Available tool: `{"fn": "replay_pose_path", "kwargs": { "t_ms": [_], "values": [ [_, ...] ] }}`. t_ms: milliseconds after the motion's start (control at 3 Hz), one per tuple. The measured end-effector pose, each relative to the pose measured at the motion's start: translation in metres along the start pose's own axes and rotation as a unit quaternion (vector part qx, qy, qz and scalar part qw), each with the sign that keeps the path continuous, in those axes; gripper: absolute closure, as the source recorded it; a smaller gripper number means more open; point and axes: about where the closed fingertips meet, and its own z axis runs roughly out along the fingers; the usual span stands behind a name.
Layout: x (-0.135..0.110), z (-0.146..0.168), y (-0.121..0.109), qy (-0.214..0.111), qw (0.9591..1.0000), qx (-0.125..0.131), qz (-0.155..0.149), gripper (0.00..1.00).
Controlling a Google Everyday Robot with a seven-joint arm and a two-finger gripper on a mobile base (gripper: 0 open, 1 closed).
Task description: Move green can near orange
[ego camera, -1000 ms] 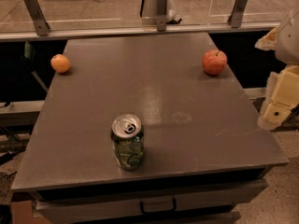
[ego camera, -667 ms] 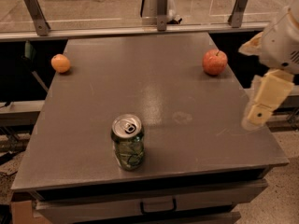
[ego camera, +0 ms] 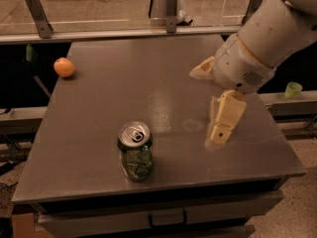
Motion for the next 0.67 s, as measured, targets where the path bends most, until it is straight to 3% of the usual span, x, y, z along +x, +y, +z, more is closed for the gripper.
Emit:
{"fn": "replay_pose_path", "kwargs": {
  "t_ms": [333,667],
  "values": [
    [-0.023,0.027,0.009,-0.046,0.9975,-0.047,-0.024,0.00],
    [-0.038,0.050,0.020,-0.097,0.9908,-0.090,-0.029,0.00]
  ]
}}
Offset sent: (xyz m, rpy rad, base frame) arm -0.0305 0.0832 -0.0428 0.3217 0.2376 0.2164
